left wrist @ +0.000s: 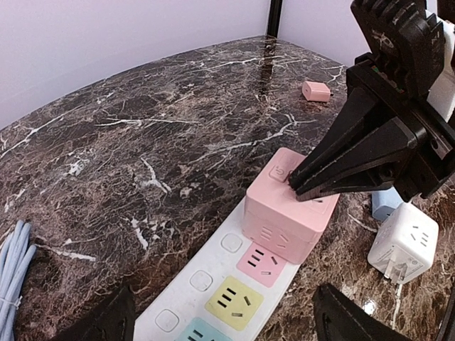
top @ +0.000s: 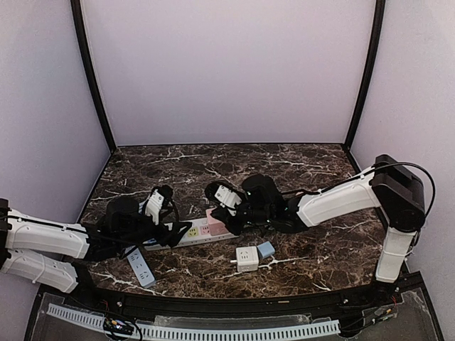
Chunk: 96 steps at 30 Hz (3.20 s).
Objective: Insert the plug
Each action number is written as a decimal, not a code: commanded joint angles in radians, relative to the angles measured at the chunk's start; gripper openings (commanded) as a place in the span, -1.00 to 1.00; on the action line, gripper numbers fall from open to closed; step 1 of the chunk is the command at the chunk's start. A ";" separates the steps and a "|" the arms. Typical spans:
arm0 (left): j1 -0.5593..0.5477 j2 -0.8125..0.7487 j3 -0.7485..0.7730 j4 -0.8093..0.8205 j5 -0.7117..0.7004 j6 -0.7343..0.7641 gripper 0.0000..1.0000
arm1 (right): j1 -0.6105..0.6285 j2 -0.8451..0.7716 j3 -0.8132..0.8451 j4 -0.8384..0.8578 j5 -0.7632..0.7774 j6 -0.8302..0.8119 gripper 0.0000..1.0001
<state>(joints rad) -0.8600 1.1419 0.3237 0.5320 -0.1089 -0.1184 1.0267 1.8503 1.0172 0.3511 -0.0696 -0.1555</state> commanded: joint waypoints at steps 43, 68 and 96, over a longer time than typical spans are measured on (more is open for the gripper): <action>0.005 -0.023 0.009 -0.013 -0.018 0.008 0.72 | 0.071 0.010 0.182 -0.499 0.183 0.248 -0.60; 0.009 0.073 0.081 -0.183 -0.328 -0.125 0.97 | 0.086 -0.391 -0.038 -0.476 0.368 0.435 0.66; 0.030 -0.034 0.027 -0.574 -0.344 -0.717 0.97 | 0.211 -0.574 -0.242 -0.566 0.397 0.573 0.83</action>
<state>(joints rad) -0.8330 1.0946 0.3763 -0.0406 -0.5167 -0.7982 1.2263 1.2819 0.7883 -0.1841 0.3115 0.3878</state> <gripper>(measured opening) 0.987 0.914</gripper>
